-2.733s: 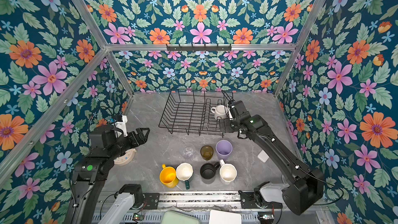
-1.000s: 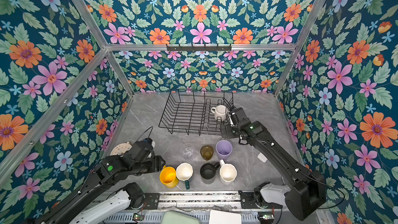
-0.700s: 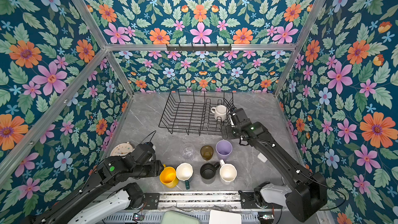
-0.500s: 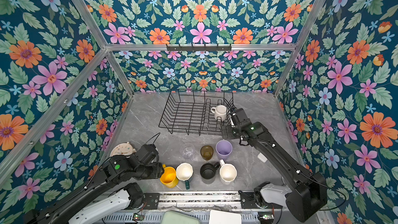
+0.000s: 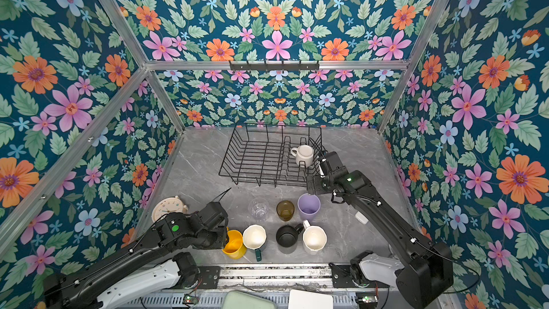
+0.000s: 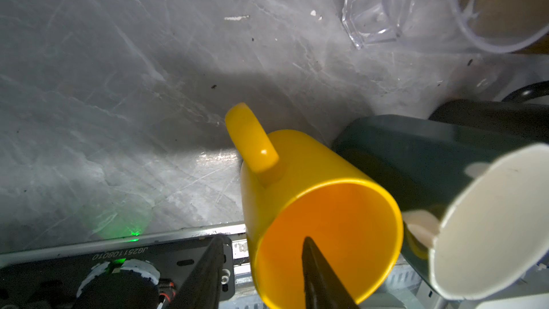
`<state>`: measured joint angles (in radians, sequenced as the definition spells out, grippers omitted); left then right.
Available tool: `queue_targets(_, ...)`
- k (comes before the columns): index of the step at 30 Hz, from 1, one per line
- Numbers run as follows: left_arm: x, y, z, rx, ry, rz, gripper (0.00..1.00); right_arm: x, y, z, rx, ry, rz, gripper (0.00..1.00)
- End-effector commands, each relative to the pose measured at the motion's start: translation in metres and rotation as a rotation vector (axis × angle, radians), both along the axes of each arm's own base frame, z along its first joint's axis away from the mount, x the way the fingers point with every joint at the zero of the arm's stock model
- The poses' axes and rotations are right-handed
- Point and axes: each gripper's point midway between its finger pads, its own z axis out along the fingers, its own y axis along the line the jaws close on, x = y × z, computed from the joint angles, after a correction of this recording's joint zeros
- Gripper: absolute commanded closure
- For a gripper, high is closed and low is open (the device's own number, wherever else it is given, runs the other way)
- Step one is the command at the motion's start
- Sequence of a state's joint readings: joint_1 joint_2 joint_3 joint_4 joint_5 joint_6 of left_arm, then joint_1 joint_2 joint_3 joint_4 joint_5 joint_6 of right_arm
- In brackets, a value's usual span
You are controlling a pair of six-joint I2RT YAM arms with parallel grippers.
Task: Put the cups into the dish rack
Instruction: 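Lower the left gripper to the yellow mug while the right gripper hovers by the rack, then close the left gripper on the yellow mug rim and lift it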
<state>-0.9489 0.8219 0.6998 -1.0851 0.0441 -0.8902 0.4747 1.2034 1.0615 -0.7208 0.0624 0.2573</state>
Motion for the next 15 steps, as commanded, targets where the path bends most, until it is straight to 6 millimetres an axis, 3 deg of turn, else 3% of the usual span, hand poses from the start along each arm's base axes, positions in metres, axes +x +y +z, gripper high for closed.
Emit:
queue_targets(1, 0.005, 0.001, -0.003, 0.004, -0.018, 0.046, 0.58, 0.001, -0.001, 0.002, 0.001, -0.016, -0.012, 0.01)
queue_targets(15, 0.015, 0.001, -0.011, -0.006, -0.063, 0.116, 0.72, -0.004, -0.006, 0.008, -0.001, -0.042, -0.012, 0.01)
